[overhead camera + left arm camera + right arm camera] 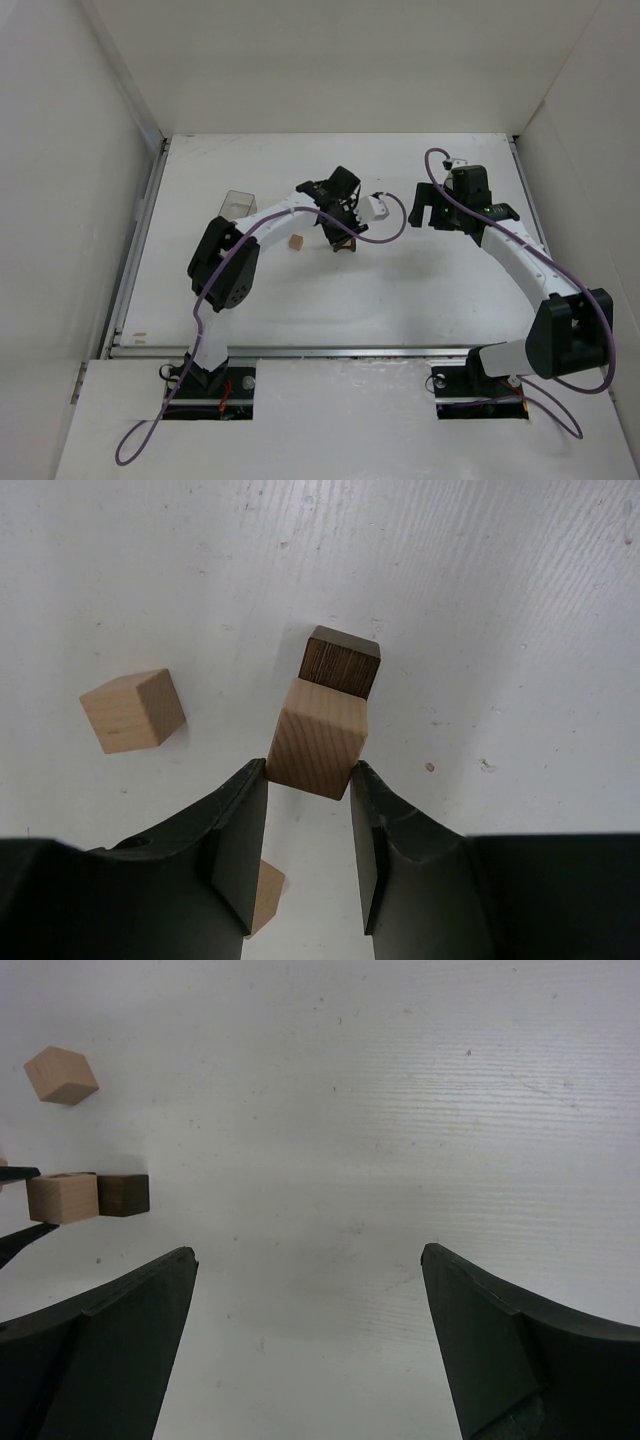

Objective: Build the wood block tower

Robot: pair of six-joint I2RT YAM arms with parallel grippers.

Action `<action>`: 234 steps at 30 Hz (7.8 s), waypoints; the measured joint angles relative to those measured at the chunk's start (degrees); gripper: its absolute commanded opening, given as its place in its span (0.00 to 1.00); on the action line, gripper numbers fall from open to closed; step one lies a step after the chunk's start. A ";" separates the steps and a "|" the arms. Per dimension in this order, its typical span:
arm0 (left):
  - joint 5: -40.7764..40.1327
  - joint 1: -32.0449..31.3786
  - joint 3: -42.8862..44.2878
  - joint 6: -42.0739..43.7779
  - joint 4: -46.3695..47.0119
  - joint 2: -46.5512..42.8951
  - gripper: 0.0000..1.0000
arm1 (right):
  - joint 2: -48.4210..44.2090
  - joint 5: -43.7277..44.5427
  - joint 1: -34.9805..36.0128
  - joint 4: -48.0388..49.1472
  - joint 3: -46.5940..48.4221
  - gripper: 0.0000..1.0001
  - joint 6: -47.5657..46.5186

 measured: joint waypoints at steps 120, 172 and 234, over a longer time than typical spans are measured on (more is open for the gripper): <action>0.74 -1.20 16.41 4.31 -18.29 3.76 0.00 | 0.98 -3.32 -0.68 -0.44 -0.83 1.00 -0.44; -2.27 -1.66 16.63 3.67 -17.55 5.66 0.00 | 0.98 -3.19 -0.68 -0.42 -0.83 1.00 -0.44; -4.46 -2.78 16.59 6.10 -16.83 6.51 0.26 | 1.03 -3.19 -0.68 -0.42 -0.83 1.00 -0.68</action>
